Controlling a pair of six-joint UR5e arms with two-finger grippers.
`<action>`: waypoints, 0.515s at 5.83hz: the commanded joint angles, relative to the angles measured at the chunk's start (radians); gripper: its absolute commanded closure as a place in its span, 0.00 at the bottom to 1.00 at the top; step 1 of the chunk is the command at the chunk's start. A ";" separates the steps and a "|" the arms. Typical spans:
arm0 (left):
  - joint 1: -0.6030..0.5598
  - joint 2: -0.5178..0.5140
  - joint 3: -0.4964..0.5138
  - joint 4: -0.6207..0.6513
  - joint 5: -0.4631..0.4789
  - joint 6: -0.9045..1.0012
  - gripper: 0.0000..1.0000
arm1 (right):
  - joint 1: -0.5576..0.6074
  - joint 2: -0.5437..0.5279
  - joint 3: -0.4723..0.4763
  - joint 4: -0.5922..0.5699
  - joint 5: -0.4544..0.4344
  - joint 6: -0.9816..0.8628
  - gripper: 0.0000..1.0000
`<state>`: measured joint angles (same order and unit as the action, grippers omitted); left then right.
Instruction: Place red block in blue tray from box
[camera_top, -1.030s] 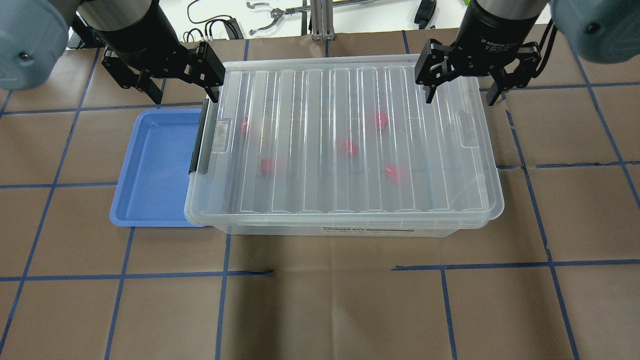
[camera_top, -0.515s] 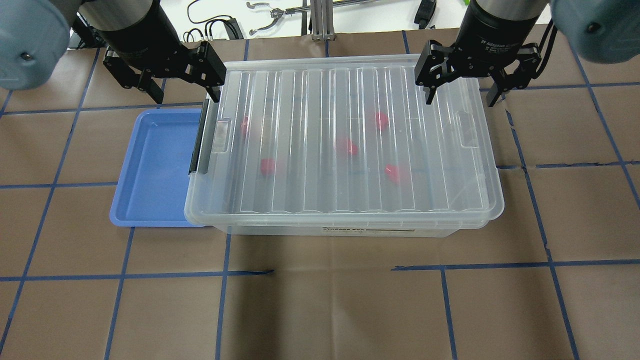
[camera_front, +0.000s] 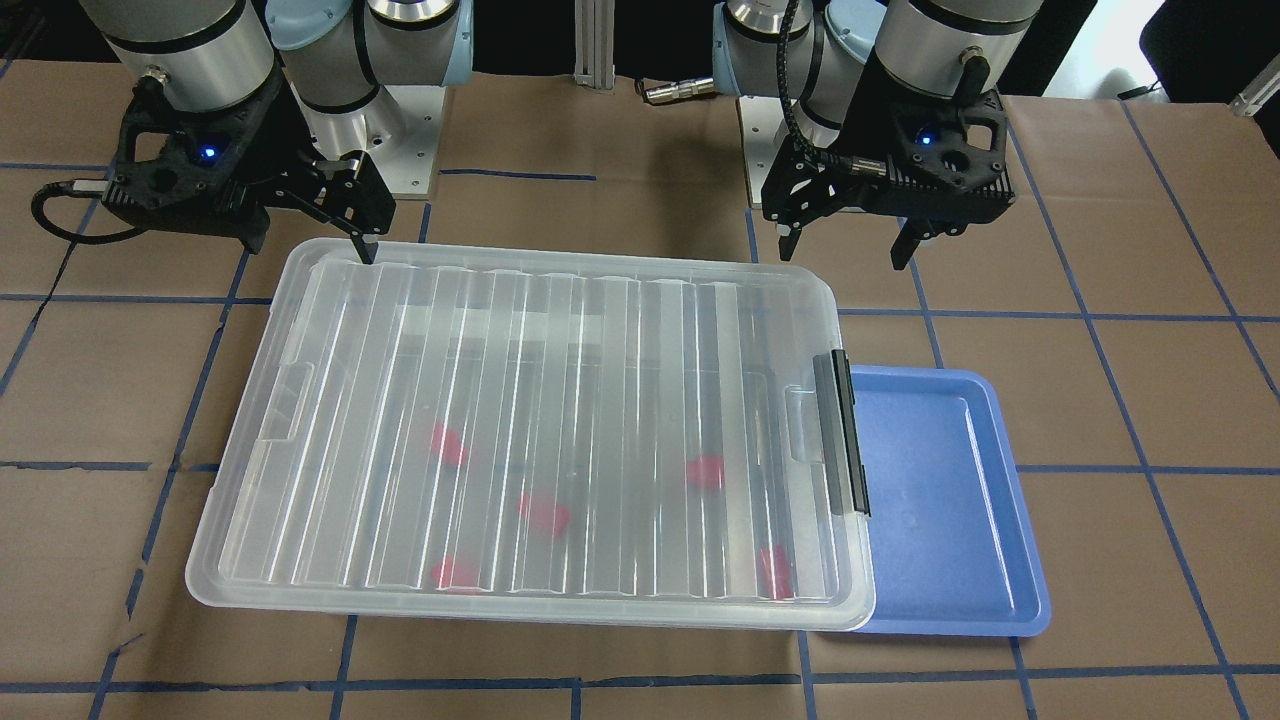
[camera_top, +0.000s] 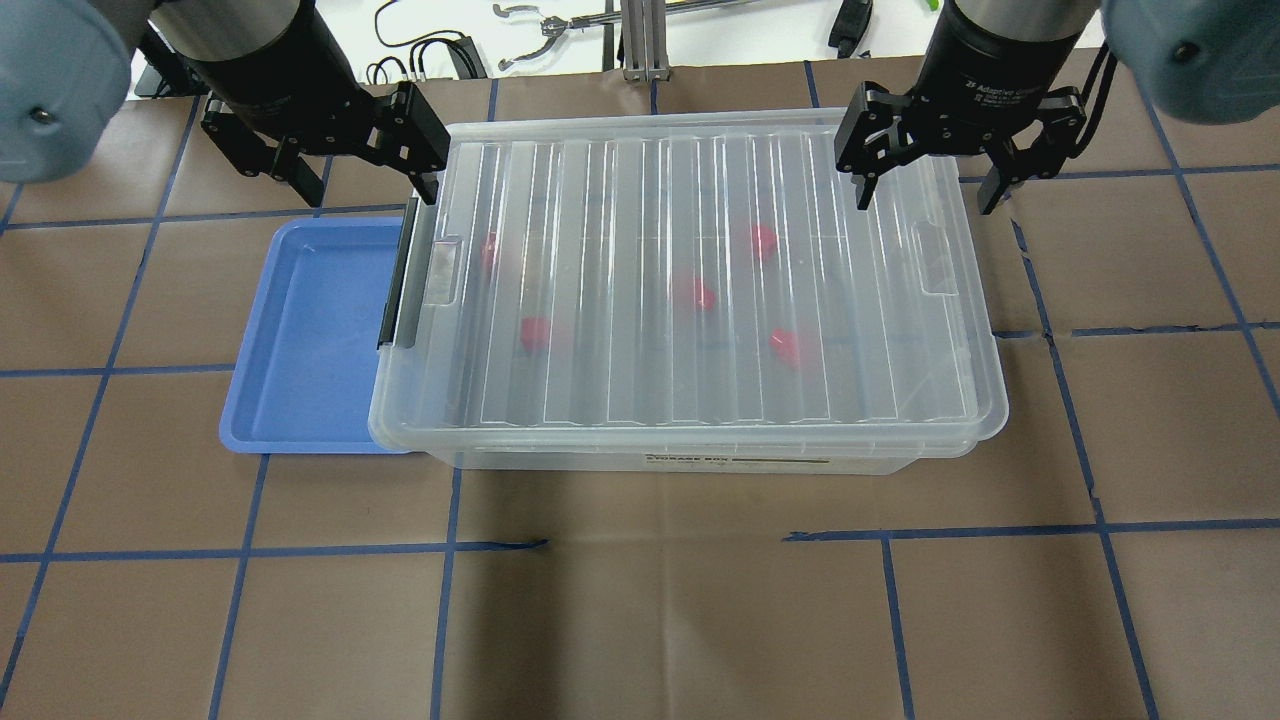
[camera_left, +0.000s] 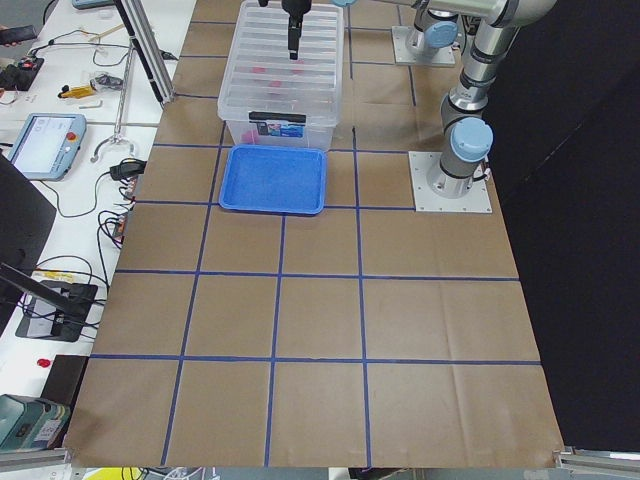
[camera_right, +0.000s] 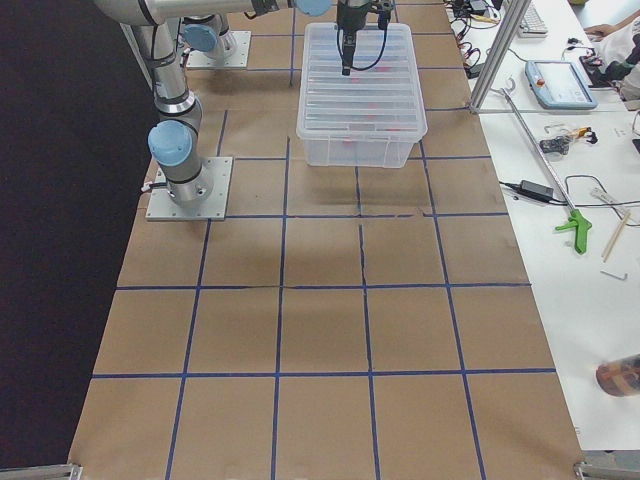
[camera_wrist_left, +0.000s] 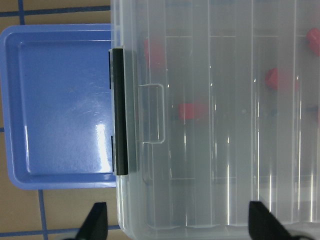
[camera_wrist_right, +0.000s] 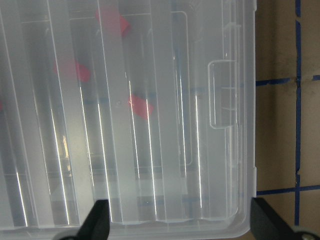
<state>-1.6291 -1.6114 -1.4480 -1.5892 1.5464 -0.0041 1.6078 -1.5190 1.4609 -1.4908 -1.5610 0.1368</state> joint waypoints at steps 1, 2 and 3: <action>0.000 0.001 0.000 -0.002 0.003 0.001 0.01 | -0.069 0.002 0.004 0.001 -0.001 -0.087 0.00; 0.000 0.002 0.000 -0.002 0.003 0.001 0.01 | -0.131 0.002 0.036 -0.009 0.009 -0.144 0.00; 0.000 0.002 0.000 0.000 0.001 0.001 0.01 | -0.176 0.002 0.088 -0.022 0.009 -0.189 0.00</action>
<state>-1.6291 -1.6096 -1.4481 -1.5902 1.5487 -0.0031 1.4794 -1.5172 1.5069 -1.5019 -1.5547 -0.0041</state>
